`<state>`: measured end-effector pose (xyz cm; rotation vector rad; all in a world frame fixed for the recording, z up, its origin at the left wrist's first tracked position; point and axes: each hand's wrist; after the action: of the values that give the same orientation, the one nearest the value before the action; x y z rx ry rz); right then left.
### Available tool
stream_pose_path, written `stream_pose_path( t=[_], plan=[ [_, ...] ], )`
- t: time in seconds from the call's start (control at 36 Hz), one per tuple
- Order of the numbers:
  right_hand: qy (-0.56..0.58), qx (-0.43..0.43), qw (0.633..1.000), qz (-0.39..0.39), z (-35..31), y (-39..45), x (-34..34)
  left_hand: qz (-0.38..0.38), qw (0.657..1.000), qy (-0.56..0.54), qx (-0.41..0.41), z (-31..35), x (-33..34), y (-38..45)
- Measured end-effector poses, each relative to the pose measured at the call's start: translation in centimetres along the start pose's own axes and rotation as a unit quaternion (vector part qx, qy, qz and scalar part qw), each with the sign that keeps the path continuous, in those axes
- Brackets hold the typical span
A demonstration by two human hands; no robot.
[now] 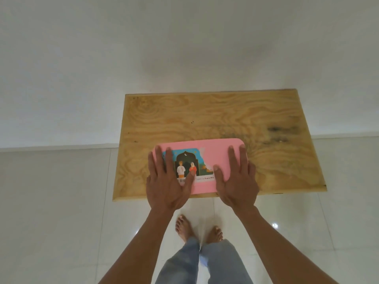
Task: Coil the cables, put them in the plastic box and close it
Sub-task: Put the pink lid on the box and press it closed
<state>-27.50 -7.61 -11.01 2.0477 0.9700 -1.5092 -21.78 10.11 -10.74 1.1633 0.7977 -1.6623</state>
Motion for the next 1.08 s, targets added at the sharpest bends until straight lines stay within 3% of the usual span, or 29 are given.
stream_pose_path(
  t=[0.28, 0.44, 0.61, 1.08],
  plan=[
    [0.046, -0.004, 0.999, 0.011, 0.8, 0.2, 0.0, 0.081, 0.996, -0.026, -0.015, -0.1, 0.7, -0.6],
    [0.126, -0.033, 0.991, 0.01, 2.7, -0.2, 0.4, 0.108, 0.989, -0.058, -0.083, 1.0, 1.2, -1.7],
    [0.167, -0.014, 0.985, 0.04, 2.1, -0.3, 0.8, 0.144, 0.985, -0.065, -0.074, 0.7, 1.6, -1.0],
    [0.168, -0.014, 0.984, 0.053, -5.2, 14.2, 1.0, 0.176, 0.981, -0.078, -0.034, -0.9, 0.0, 15.4]
  ],
)
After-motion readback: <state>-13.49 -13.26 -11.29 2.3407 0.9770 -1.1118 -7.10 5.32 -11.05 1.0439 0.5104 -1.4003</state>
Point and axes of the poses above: each hand's wrist, its own y-axis towards the middle knuckle, its own x-axis out of the palm, z = x × y, and after that the axes turned 13 degrees about x, right-handed
